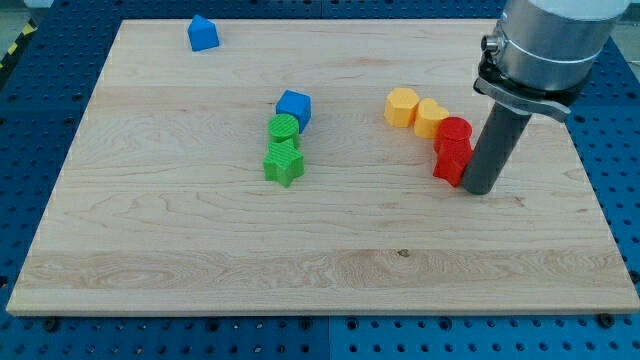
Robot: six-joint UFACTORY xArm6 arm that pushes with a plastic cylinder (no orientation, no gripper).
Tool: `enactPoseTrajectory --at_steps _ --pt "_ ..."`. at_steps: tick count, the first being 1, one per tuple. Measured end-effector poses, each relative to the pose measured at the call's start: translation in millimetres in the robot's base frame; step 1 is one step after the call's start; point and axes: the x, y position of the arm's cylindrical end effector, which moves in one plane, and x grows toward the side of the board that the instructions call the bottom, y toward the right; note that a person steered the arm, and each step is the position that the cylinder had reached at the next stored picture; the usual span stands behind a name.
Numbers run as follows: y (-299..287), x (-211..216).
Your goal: Form a diagonal line with red star yellow blocks and red circle
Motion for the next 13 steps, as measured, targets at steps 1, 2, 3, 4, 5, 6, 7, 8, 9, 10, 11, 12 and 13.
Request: enactPoseTrajectory --at_steps 1,2,3,4,5,6,7,8,9,10,11,12,13 --pt "-6 -7" --pt "-31 -18" --pt "-72 -21" --pt "-65 -9" --pt "9 23" --pt "59 12" --pt "41 -6" --pt "-6 -24" --pt "-50 -49" --pt "-95 -69" --pt "-127 -95" --pt "-135 -128" --pt "-141 -143"
